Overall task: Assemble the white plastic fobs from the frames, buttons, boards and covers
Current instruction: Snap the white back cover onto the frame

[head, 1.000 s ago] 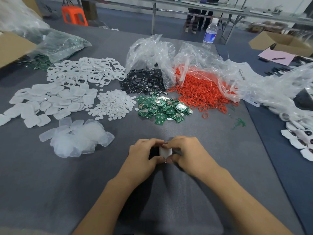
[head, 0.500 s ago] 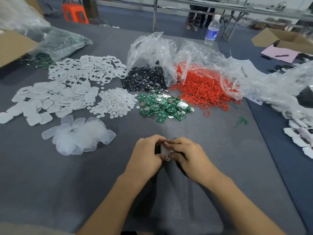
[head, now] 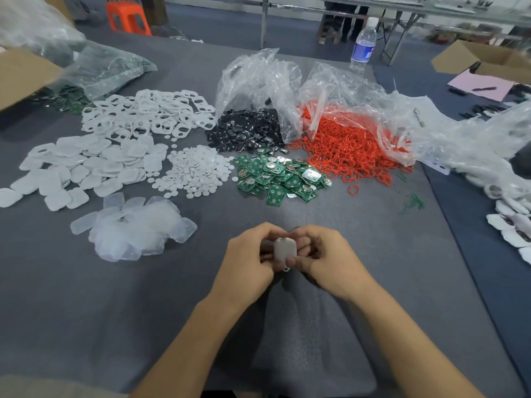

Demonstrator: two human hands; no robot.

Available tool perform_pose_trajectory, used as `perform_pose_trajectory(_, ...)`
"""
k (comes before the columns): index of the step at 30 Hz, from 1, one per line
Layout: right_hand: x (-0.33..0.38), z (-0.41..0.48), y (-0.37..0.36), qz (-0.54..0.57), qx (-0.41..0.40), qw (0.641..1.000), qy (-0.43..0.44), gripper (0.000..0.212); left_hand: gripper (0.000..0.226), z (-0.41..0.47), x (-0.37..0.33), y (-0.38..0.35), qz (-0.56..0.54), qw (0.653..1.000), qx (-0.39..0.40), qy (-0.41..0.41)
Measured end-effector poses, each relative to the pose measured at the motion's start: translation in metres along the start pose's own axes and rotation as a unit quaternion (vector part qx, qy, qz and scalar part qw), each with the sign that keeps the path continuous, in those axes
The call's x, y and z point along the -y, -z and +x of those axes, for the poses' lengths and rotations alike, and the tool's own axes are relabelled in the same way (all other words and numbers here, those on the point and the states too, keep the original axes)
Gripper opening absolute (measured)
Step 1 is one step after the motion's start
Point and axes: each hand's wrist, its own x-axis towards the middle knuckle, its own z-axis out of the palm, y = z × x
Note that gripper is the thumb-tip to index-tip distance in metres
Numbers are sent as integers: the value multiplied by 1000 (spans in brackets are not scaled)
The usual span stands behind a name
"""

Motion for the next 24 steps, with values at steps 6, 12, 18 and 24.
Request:
perform_pose_trajectory(6, -3, -14, -16, 60, -60, 996, 39, 38, 42, -12, 12, -5, -93, 995, -24, -2)
perform_pose_trajectory(12, -1, -17, -22, 294, -68, 953, 7, 39, 45, -11, 15, -5, -140, 990, -18, -3)
perform_pose_trajectory(18, -4, -18, -21, 375, -45, 925, -36, 39, 44, -12, 9, -5, -166, 986, -7, 9)
perform_pose_trajectory(24, -3, -19, -22, 346, -67, 935, -37, 38, 45, -15, 9, -12, -175, 983, -46, 40)
